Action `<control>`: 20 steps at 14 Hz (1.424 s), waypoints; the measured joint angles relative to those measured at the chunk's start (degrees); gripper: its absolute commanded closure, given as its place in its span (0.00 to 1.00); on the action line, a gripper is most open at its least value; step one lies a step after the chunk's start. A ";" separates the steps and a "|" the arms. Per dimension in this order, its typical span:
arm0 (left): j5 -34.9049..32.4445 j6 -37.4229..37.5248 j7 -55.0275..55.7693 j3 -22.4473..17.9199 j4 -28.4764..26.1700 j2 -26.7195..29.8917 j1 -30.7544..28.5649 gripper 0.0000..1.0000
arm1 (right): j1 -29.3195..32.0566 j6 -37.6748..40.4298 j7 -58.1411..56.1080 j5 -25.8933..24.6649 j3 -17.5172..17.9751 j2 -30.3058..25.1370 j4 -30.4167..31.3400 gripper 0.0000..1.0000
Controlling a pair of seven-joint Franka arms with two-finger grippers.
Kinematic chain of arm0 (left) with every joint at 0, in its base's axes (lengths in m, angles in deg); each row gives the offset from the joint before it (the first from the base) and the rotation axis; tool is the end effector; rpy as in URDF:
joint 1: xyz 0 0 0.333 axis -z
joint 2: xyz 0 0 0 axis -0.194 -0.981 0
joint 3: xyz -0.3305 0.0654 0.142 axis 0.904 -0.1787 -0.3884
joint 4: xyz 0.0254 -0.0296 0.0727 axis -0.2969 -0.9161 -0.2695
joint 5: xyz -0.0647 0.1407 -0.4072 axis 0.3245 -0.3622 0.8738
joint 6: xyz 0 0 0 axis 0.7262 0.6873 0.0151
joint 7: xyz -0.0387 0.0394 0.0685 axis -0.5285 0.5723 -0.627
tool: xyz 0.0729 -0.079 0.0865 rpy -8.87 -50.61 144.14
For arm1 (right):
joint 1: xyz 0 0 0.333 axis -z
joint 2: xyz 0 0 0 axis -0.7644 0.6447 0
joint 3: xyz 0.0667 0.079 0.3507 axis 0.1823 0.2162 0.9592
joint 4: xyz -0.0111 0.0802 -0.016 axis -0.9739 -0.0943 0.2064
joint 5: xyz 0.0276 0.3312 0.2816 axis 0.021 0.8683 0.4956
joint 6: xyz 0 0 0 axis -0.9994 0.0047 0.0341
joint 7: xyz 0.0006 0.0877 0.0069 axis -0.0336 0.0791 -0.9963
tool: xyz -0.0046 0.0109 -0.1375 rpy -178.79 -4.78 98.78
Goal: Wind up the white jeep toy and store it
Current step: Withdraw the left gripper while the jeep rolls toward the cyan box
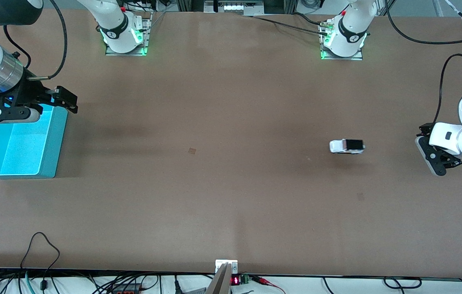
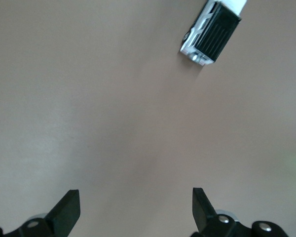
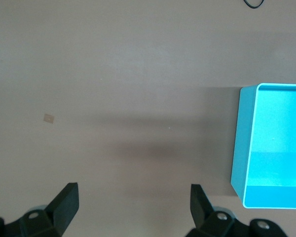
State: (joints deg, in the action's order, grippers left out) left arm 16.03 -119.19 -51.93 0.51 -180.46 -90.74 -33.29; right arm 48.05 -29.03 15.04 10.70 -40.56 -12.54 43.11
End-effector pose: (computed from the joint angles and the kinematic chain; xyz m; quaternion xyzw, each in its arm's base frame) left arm 0.6785 0.1117 0.3813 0.8656 -0.4739 -0.1611 0.0143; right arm 0.6194 0.0842 0.5960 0.9997 0.0201 -0.0110 0.0046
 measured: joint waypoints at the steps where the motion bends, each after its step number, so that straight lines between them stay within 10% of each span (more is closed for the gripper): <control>1: 0.00 3.77 5.20 1.74 2.34 0.10 0.12 0.00 | 0.00 0.00 0.00 0.00 0.00 0.00 0.00 0.00; 11: 1.36 13.22 39.97 5.83 12.76 3.56 3.47 0.00 | 0.00 0.00 0.00 0.00 0.00 0.00 -0.01 0.00; 20: 12.84 3.53 64.70 -14.45 1.50 18.93 21.35 0.00 | 0.00 0.00 0.00 0.00 0.01 0.00 -0.02 0.00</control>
State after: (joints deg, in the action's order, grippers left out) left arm 28.87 -115.66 12.78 -13.93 -178.96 -71.80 -11.95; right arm 48.05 -29.03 15.04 10.70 -40.56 -12.54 43.09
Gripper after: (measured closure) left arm 0.000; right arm 0.000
